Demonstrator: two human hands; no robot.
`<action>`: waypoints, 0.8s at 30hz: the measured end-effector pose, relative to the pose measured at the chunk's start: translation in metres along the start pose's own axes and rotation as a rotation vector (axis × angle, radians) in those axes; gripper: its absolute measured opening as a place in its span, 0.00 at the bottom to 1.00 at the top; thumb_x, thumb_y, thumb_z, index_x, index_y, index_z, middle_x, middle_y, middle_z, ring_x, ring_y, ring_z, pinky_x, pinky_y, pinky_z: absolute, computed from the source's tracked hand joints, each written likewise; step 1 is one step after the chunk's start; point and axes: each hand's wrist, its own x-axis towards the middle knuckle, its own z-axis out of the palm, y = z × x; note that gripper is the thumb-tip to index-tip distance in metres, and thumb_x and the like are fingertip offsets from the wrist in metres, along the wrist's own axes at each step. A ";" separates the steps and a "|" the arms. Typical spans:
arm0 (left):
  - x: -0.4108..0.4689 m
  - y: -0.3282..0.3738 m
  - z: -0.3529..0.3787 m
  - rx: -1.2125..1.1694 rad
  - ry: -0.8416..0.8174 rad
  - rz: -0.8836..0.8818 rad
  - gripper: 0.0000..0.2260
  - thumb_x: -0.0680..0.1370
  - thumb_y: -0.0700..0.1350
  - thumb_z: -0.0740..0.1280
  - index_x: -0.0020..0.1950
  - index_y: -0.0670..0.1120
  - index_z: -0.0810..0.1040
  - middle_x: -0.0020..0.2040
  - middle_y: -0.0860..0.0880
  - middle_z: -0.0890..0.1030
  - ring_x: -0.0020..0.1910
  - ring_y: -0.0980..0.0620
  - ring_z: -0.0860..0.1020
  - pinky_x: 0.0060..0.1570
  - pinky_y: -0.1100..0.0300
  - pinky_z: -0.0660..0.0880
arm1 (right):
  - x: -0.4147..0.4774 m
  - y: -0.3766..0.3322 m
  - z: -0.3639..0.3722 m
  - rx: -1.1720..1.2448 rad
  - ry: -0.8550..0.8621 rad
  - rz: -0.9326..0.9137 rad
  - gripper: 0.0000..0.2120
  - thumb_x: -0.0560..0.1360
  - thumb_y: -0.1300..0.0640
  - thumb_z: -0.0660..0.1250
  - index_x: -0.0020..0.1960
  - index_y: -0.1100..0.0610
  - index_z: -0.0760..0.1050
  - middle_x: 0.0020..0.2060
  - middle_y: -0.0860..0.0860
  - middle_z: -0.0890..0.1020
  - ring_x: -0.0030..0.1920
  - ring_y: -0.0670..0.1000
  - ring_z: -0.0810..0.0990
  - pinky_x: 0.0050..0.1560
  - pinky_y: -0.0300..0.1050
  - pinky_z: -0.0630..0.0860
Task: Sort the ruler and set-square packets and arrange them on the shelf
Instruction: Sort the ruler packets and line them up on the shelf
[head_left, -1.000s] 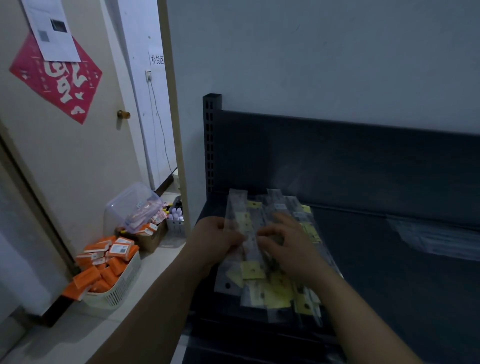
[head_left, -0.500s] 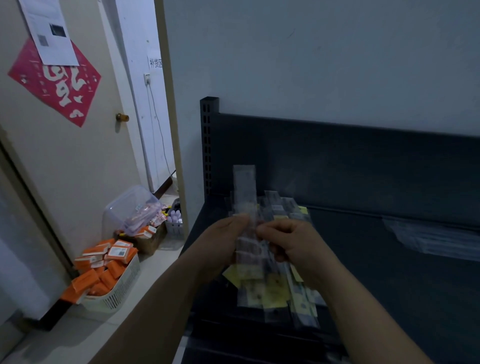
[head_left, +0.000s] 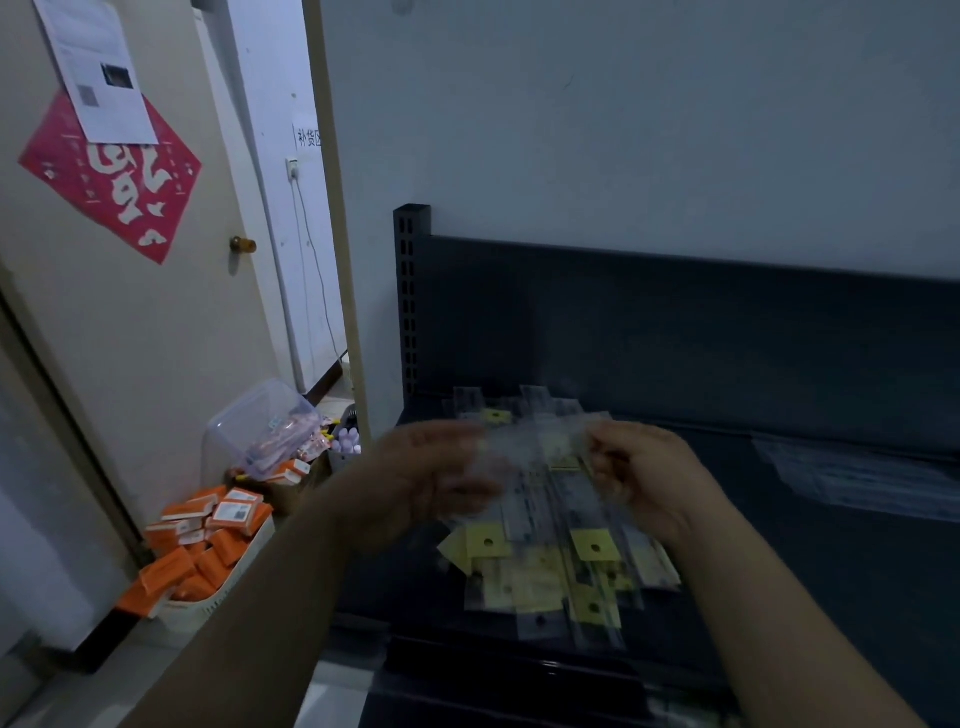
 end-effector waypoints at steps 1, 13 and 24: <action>0.002 -0.001 -0.005 -0.122 0.036 0.071 0.20 0.71 0.45 0.74 0.59 0.38 0.77 0.53 0.37 0.82 0.44 0.46 0.84 0.38 0.60 0.81 | 0.000 0.002 -0.002 0.045 0.021 0.023 0.06 0.77 0.63 0.65 0.42 0.63 0.76 0.30 0.54 0.78 0.25 0.46 0.76 0.26 0.37 0.75; 0.015 -0.018 0.008 0.120 0.629 0.105 0.08 0.81 0.39 0.60 0.48 0.40 0.77 0.42 0.43 0.79 0.39 0.48 0.79 0.34 0.61 0.78 | -0.015 0.028 0.018 -0.963 -0.003 -0.274 0.18 0.72 0.44 0.70 0.38 0.60 0.79 0.32 0.49 0.78 0.32 0.48 0.75 0.33 0.45 0.72; 0.000 -0.018 -0.001 0.303 0.488 -0.109 0.13 0.82 0.40 0.55 0.44 0.42 0.76 0.34 0.44 0.81 0.27 0.55 0.80 0.27 0.66 0.74 | -0.012 0.037 0.030 -1.170 0.027 -0.174 0.21 0.68 0.47 0.72 0.29 0.54 0.64 0.24 0.48 0.66 0.25 0.47 0.65 0.26 0.41 0.61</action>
